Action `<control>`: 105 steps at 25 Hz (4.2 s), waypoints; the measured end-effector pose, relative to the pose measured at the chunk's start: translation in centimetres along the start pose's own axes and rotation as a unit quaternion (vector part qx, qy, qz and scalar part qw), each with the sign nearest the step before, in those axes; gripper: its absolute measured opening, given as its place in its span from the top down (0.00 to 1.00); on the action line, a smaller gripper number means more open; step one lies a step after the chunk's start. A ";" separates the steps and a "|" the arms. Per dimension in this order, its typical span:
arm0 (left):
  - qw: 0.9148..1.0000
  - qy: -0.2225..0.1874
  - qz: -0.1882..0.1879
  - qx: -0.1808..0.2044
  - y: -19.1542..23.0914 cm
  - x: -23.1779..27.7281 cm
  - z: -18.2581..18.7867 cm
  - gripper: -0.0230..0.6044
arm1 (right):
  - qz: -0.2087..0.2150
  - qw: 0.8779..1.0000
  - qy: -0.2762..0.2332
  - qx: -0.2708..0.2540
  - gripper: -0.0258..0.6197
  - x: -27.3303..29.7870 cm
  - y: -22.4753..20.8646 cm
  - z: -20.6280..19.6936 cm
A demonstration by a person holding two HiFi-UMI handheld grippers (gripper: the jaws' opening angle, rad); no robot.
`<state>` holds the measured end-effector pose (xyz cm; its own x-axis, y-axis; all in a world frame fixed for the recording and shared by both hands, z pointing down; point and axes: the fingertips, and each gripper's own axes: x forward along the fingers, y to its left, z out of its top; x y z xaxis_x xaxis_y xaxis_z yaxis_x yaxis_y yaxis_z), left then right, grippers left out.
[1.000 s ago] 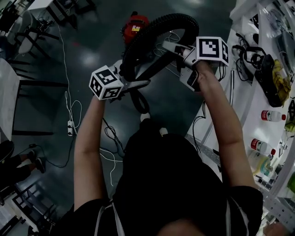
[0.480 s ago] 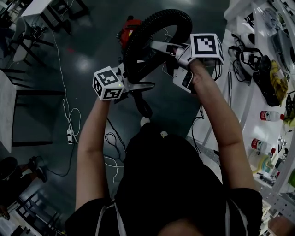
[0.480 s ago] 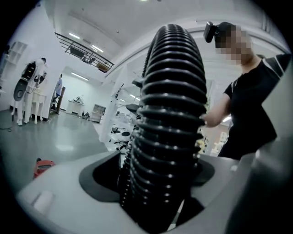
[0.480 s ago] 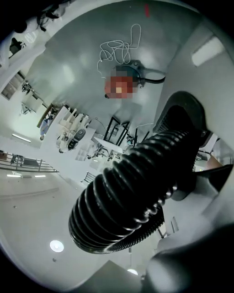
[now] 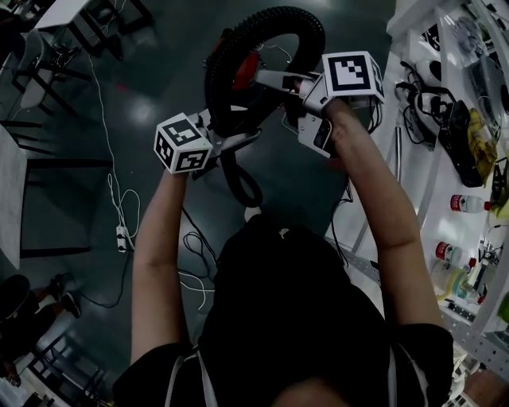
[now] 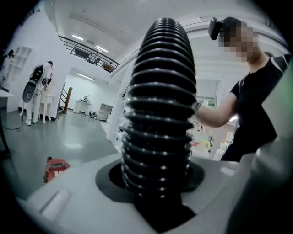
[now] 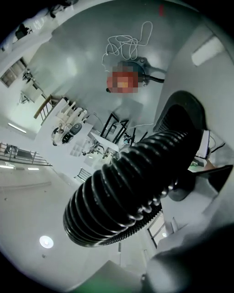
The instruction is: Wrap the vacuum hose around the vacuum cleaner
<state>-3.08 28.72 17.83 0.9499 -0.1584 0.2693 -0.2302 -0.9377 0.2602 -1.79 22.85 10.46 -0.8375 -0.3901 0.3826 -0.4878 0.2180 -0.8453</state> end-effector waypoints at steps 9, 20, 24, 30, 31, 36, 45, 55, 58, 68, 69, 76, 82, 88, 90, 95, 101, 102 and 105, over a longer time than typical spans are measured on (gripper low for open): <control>0.996 -0.060 0.005 -0.059 0.5 -0.9 2.6 0.67 | 0.045 0.995 -0.043 -0.080 0.67 1.1 1.8 3.0; 0.989 -0.102 0.027 -0.101 2.7 -0.9 4.8 0.68 | 0.085 0.981 -0.041 -0.169 0.63 3.6 2.2 4.8; 0.986 -0.109 0.017 -0.125 3.2 0.0 5.4 0.67 | 0.090 0.987 -0.023 -0.133 0.70 3.7 1.6 5.2; 0.987 -0.112 0.019 -0.110 4.2 1.3 6.3 0.64 | 0.091 0.993 -0.019 -0.074 0.71 3.0 0.6 7.0; 0.988 -0.110 0.020 -0.106 4.2 1.6 6.4 0.64 | 0.094 0.993 -0.017 -0.071 0.71 2.8 0.6 7.2; 0.991 -0.100 0.024 -0.090 4.3 2.9 6.4 0.66 | 0.088 0.992 -0.008 -0.093 0.71 2.5 0.5 7.4; 0.982 -0.128 0.039 -0.131 6.2 3.8 8.4 0.68 | 0.110 0.975 -0.053 -0.183 0.65 2.8 0.5 10.3; 0.949 -0.179 0.136 -0.221 12.8 2.5 8.0 0.68 | 0.027 0.960 -0.033 -0.278 0.53 2.1 -4.1 11.2; 0.925 -0.226 0.191 -0.238 15.6 0.4 8.9 0.68 | 0.025 0.960 -0.006 -0.278 0.53 2.3 -6.1 10.2; 0.901 -0.272 0.273 -0.200 19.4 -0.2 13.8 0.68 | 0.018 0.947 0.066 -0.314 0.53 4.4 -10.6 6.0; 0.901 -0.275 0.277 -0.190 19.4 -0.2 14.5 0.68 | 0.014 0.944 0.074 -0.321 0.53 4.5 -11.2 5.4; 0.917 -0.262 0.261 -0.147 18.7 0.9 17.7 0.68 | 0.008 0.957 0.042 -0.286 0.60 3.8 -14.4 6.1; 0.925 -0.256 0.240 -0.147 18.0 1.2 18.9 0.68 | -0.031 0.942 0.085 -0.322 0.64 4.4 -17.6 5.8; 0.938 -0.246 0.205 -0.135 15.8 1.9 21.6 0.68 | 0.027 0.931 0.137 -0.337 0.64 6.7 -18.1 2.9; 0.941 -0.244 0.194 -0.132 15.2 2.0 22.2 0.68 | 0.055 0.926 0.144 -0.344 0.63 7.0 -17.3 2.5; 0.950 -0.235 0.169 -0.118 13.9 2.5 23.2 0.68 | 0.106 0.907 0.177 -0.367 0.61 8.0 -15.6 1.3; 0.957 -0.226 0.148 -0.108 12.7 3.1 24.1 0.68 | 0.132 0.908 0.153 -0.368 0.57 9.4 -14.3 1.3; 0.956 -0.228 0.145 -0.111 12.7 3.0 24.2 0.68 | 0.142 0.906 0.147 -0.371 0.57 9.5 -14.0 1.3; 0.955 -0.231 0.149 -0.109 12.7 2.6 24.4 0.68 | 0.168 0.896 0.134 -0.389 0.58 9.4 -13.1 1.2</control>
<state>1.63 8.84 -0.74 0.8161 -0.5745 -0.0635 -0.4947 -0.7511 0.4373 -2.96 15.31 24.68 -0.9474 0.0194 0.3196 -0.1349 0.8810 -0.4534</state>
